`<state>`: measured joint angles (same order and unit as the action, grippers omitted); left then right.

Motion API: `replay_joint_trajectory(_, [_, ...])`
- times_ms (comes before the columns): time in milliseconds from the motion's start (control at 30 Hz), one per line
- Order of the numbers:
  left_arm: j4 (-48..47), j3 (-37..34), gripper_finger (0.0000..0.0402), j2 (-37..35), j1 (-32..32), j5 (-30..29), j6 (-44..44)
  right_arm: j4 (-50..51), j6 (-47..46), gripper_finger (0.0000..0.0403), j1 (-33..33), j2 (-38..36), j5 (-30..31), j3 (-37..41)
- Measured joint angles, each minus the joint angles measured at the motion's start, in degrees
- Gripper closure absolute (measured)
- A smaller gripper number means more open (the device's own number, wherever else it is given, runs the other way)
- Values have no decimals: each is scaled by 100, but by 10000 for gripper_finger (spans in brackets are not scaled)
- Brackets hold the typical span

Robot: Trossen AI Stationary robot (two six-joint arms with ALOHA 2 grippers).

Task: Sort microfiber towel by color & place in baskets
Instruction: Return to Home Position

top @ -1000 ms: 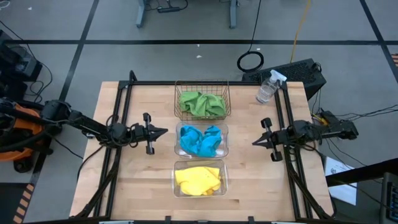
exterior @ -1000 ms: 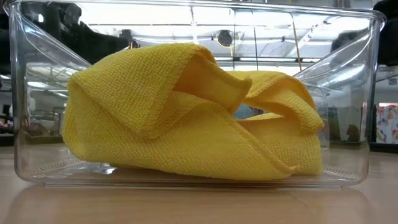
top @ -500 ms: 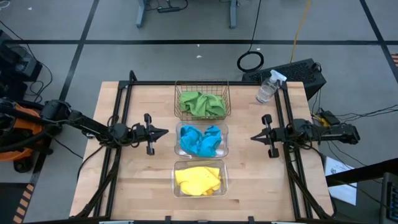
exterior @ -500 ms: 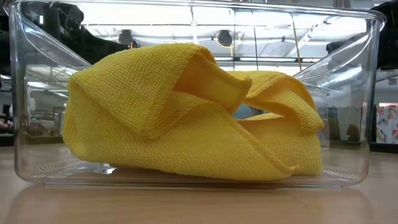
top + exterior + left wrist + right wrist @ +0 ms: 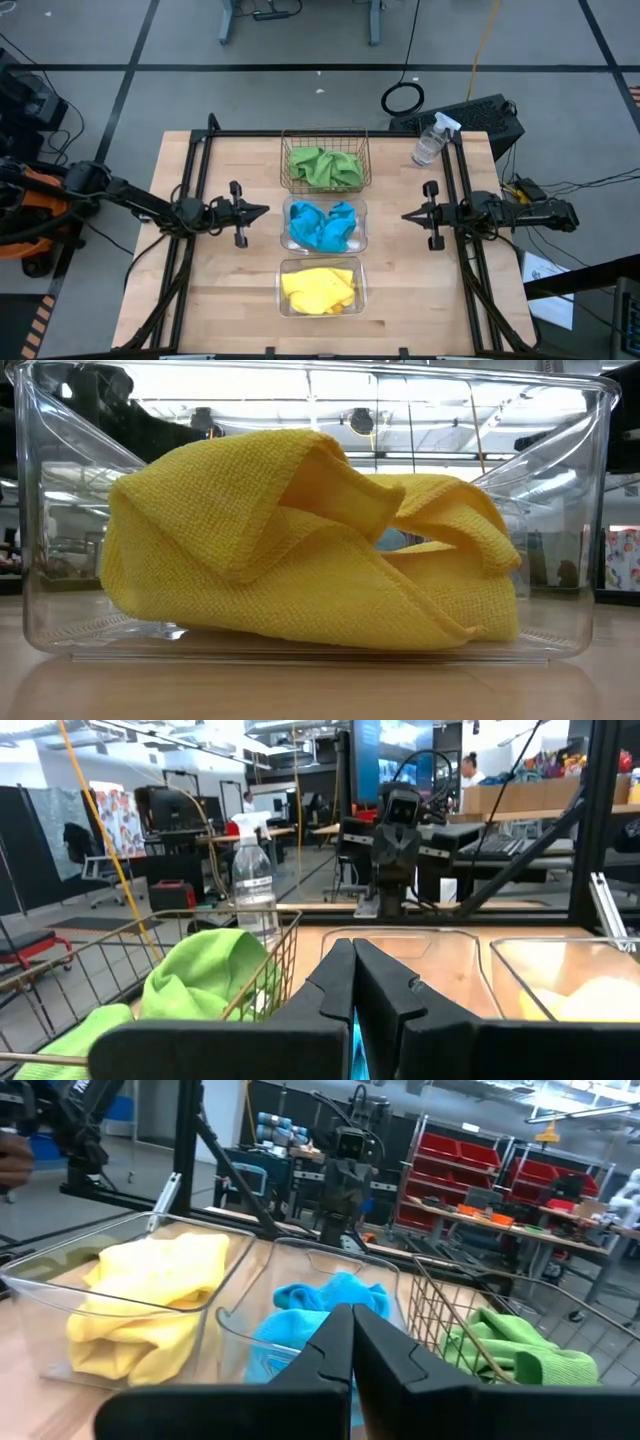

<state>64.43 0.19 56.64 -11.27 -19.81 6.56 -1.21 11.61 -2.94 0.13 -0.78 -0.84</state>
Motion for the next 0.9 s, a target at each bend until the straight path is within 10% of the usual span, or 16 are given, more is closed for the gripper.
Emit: replay_joint_trajectory(900, [-3319,7,400,-2713,173,765,-484,-22,-43,403,-2,3,90,0])
